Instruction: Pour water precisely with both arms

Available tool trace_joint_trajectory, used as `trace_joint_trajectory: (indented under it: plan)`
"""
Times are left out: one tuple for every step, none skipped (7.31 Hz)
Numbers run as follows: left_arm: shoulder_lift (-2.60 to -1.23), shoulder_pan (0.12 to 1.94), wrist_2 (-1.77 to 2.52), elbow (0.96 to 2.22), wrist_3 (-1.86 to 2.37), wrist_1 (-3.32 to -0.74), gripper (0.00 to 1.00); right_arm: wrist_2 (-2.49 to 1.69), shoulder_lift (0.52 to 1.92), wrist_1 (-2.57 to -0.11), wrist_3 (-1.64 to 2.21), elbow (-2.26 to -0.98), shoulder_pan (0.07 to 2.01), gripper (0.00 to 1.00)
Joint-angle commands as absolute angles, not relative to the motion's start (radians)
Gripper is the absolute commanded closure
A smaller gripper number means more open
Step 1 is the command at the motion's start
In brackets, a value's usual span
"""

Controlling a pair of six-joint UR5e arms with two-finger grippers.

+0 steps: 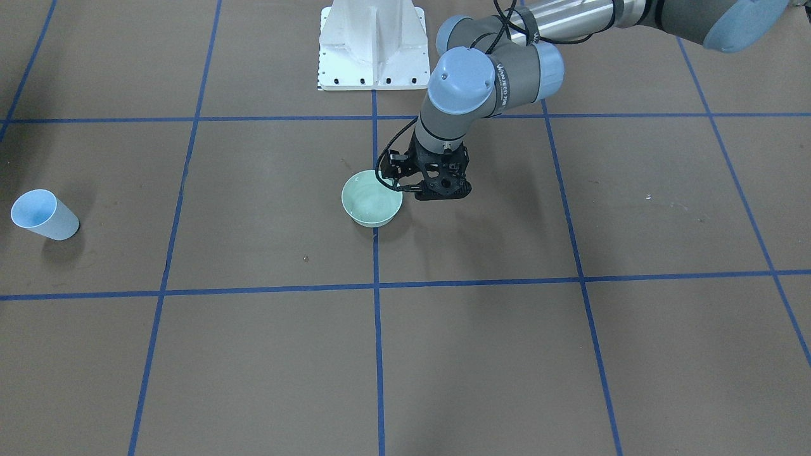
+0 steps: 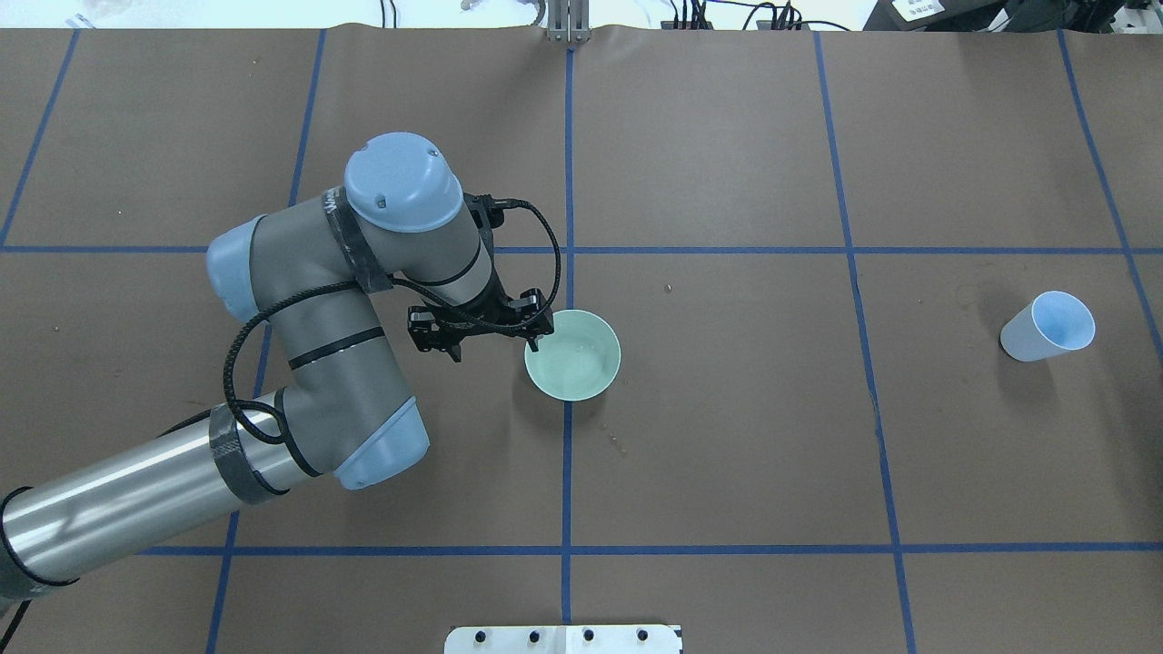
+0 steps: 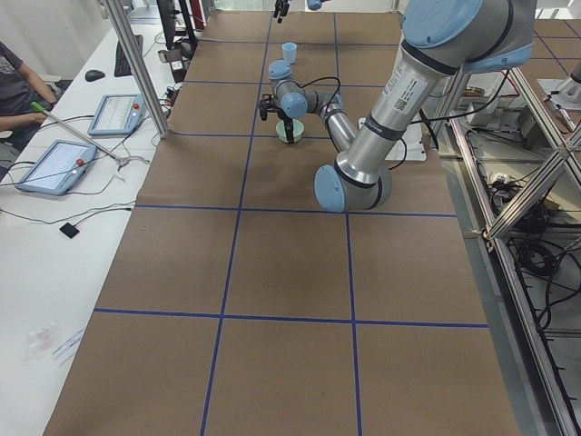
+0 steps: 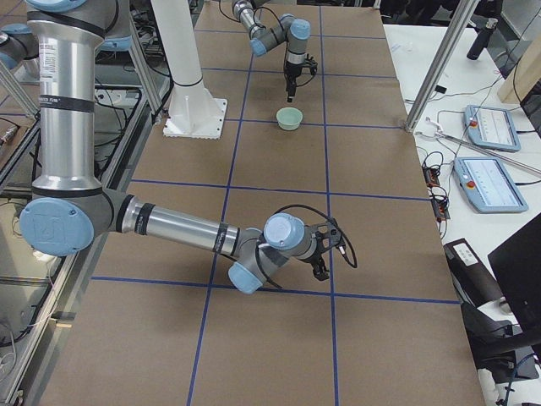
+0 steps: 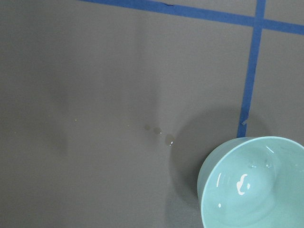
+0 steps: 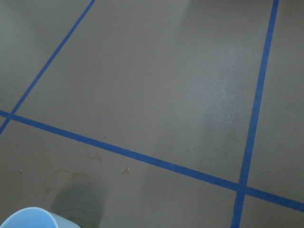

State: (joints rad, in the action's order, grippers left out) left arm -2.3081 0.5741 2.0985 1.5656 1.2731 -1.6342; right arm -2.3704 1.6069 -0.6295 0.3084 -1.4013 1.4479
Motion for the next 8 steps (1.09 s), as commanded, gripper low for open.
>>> trace_joint_trajectory:
  plan:
    - [-2.339, 0.560, 2.094, 1.459, 1.278, -1.720, 0.07, -2.373, 1.502, -1.032, 0.030, -1.459, 1.517, 0.01]
    - [-2.339, 0.554, 2.094, 1.436, 1.279, -1.756, 0.13, -2.376, 1.474, -1.128, -0.015, -1.469, 1.529, 0.01]
    - [-2.339, 0.552, 2.094, 1.433, 1.284, -1.756, 0.19, -2.378, 1.468, -1.170, -0.031, -1.476, 1.528, 0.01]
    - [-2.339, 0.549, 2.094, 1.431, 1.285, -1.758, 0.31, -2.408, 1.470, -1.201, -0.034, -1.477, 1.525, 0.01]
    - [-2.341, 0.549, 2.094, 1.431, 1.287, -1.758, 0.57, -2.427, 1.470, -1.207, -0.034, -1.477, 1.525, 0.01]
    - [-2.342, 0.548, 2.095, 1.431, 1.287, -1.758, 0.99, -2.427, 1.470, -1.207, -0.034, -1.477, 1.526, 0.01]
    - [-2.345, 0.548, 2.095, 1.431, 1.287, -1.759, 1.00, -2.427, 1.470, -1.207, -0.034, -1.477, 1.526, 0.01]
    - [-2.345, 0.548, 2.095, 1.434, 1.289, -1.759, 1.00, -2.427, 1.468, -1.207, -0.034, -1.477, 1.525, 0.01]
